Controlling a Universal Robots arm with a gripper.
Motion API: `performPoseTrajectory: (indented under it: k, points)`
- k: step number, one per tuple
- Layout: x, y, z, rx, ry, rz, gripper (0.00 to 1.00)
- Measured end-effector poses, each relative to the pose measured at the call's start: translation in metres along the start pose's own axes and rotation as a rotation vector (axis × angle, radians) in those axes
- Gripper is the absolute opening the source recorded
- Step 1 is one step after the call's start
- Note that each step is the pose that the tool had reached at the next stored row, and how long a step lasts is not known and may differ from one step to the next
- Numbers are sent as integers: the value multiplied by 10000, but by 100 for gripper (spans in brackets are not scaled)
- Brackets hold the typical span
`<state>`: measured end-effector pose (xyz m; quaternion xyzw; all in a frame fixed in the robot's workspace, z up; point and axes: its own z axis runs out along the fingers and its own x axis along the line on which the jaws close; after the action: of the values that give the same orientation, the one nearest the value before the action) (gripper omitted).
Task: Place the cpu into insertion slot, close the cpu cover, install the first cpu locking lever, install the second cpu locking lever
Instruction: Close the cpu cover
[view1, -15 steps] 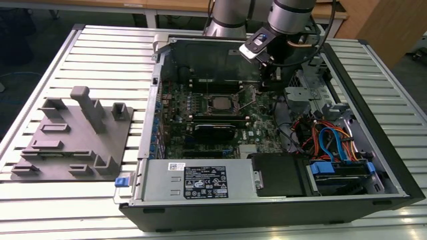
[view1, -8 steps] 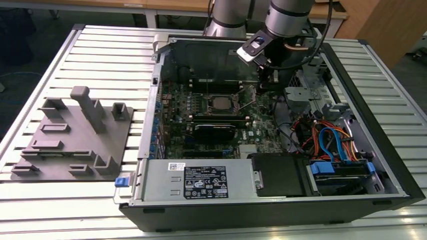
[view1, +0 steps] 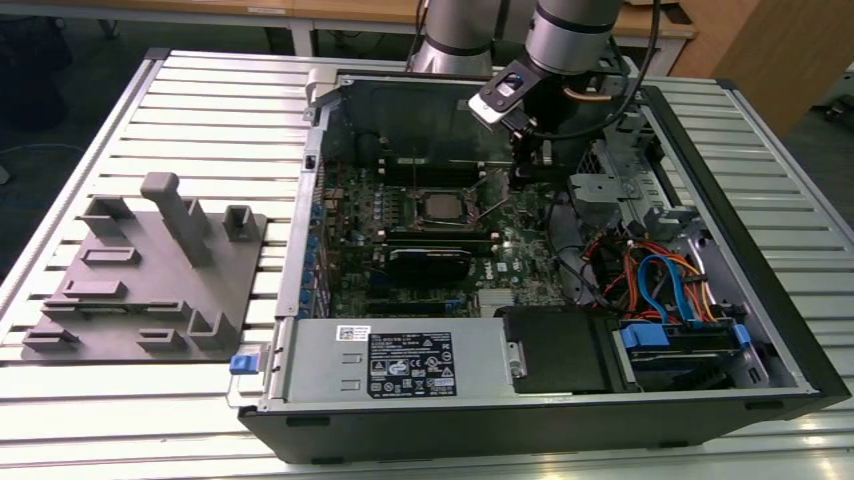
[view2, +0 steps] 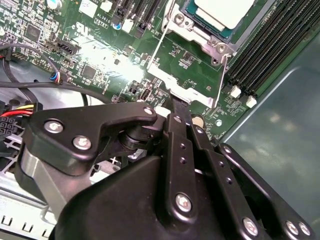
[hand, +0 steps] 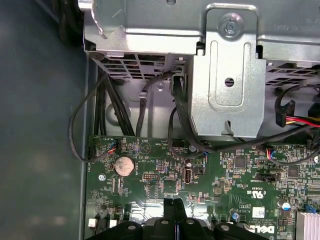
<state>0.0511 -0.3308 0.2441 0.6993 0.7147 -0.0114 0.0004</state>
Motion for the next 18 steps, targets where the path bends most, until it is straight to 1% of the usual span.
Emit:
performPoseTrajectory:
  k: [5, 18]
  points:
    - [0, -8, 0, 2, 3, -1, 10]
    - [2, -79, 2, 2, 2, 0, 10]
